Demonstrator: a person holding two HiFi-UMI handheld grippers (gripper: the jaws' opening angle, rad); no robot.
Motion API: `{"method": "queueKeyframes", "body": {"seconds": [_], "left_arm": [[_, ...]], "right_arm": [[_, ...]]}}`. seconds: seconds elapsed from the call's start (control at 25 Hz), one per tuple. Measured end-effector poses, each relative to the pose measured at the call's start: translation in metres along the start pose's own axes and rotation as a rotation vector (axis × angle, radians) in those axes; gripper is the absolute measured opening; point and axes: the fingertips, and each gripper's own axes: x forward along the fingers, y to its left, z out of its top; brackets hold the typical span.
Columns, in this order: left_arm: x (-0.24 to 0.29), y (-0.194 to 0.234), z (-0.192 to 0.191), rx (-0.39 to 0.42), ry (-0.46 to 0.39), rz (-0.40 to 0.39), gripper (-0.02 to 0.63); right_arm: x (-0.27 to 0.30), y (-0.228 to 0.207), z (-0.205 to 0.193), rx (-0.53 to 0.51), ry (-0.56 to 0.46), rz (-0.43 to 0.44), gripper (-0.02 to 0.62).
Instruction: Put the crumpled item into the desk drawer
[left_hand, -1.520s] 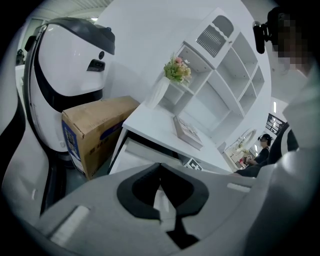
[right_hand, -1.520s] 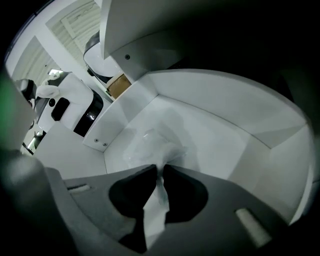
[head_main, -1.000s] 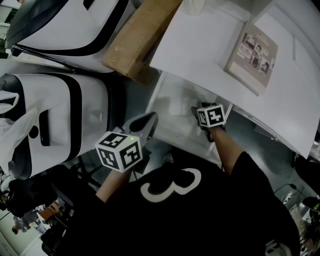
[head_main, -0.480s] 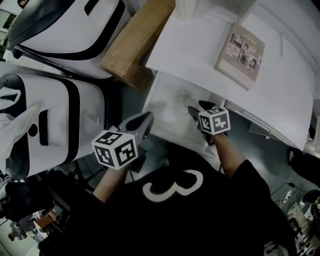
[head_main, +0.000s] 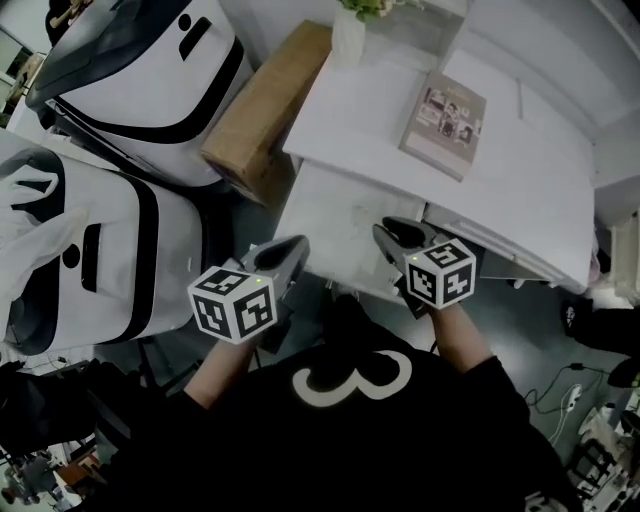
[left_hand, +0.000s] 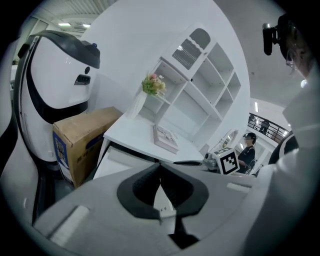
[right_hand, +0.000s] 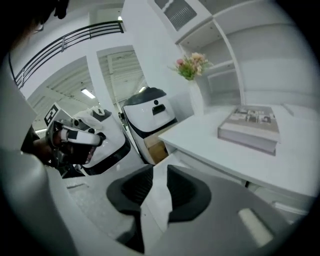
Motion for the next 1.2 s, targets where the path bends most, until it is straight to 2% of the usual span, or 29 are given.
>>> {"method": "queueKeyframes", "body": {"seconds": [0.24, 0.36, 0.52, 0.92, 1.2], "left_arm": [[-0.027, -0.037, 0.0, 0.031, -0.033, -0.058, 0.011], [-0.042, -0.056, -0.002, 0.054, -0.045, -0.089, 0.011], [-0.058, -0.078, -0.005, 0.092, -0.058, -0.118, 0.011], [-0.093, -0.113, -0.005, 0.181, -0.113, -0.167, 0.011], [-0.098, -0.12, -0.009, 0.22, -0.115, -0.189, 0.011]], "right_arm": [[-0.057, 0.056, 0.026, -0.053, -0.147, 0.036, 0.07], [-0.082, 0.082, 0.034, -0.081, -0.213, 0.053, 0.005], [-0.11, 0.104, 0.039, -0.141, -0.276, 0.024, 0.003], [-0.154, 0.15, 0.038, -0.137, -0.338, 0.089, 0.003], [-0.155, 0.159, 0.027, -0.117, -0.329, 0.097, 0.003]]}}
